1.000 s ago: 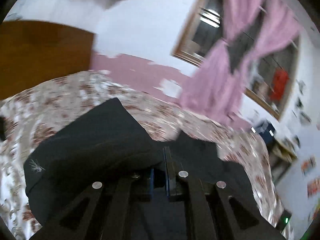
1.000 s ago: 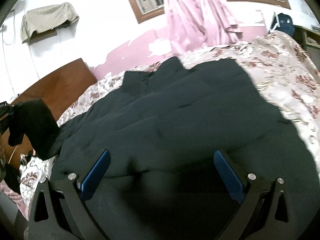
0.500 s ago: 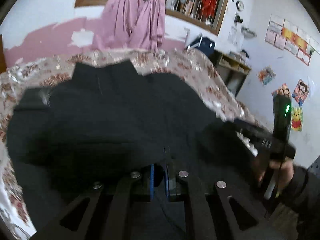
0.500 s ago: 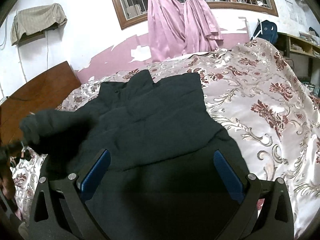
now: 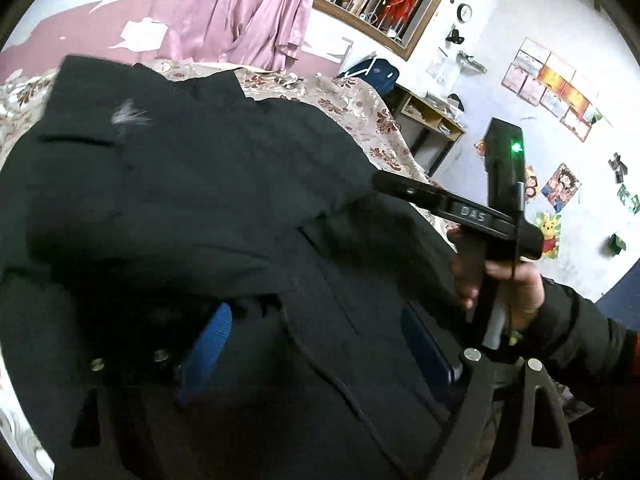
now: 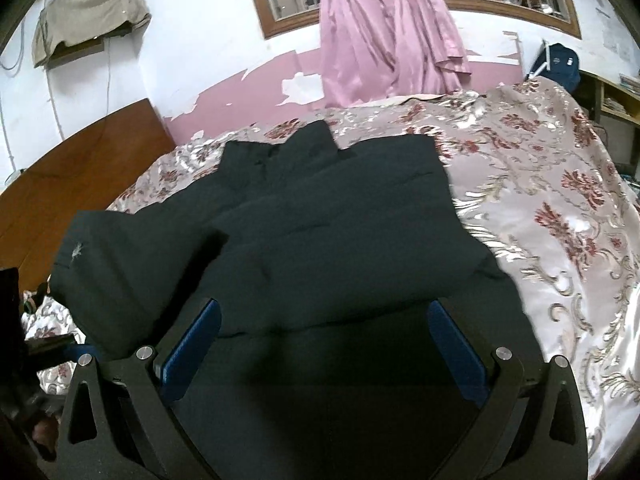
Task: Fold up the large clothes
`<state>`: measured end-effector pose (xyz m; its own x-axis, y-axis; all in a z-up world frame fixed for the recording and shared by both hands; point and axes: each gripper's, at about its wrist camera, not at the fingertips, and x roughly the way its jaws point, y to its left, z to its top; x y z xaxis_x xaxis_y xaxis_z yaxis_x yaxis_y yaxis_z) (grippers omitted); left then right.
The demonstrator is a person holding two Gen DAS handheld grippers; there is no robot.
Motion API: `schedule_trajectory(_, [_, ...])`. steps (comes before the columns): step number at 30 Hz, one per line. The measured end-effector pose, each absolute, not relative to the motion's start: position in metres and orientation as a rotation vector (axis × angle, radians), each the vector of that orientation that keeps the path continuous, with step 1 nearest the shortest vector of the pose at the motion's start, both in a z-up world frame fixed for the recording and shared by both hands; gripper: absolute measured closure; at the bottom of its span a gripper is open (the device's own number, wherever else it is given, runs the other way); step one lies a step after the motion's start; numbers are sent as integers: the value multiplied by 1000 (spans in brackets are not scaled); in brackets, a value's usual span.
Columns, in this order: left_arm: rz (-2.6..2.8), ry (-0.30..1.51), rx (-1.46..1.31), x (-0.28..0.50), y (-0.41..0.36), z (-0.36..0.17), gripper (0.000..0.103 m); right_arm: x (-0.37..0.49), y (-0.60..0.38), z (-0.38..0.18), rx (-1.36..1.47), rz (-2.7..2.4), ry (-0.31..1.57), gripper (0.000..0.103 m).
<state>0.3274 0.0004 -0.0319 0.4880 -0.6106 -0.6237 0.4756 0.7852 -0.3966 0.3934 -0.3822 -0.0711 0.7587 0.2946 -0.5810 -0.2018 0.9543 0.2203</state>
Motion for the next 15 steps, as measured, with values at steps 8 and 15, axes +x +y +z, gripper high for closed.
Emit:
schedule_trajectory(8, [-408, 797, -354, 309, 87, -30, 17, 372, -311, -72, 7, 431, 650, 2])
schedule_trajectory(15, [-33, 771, -443, 308, 171, -28, 14, 322, -231, -75, -290, 598, 558, 2])
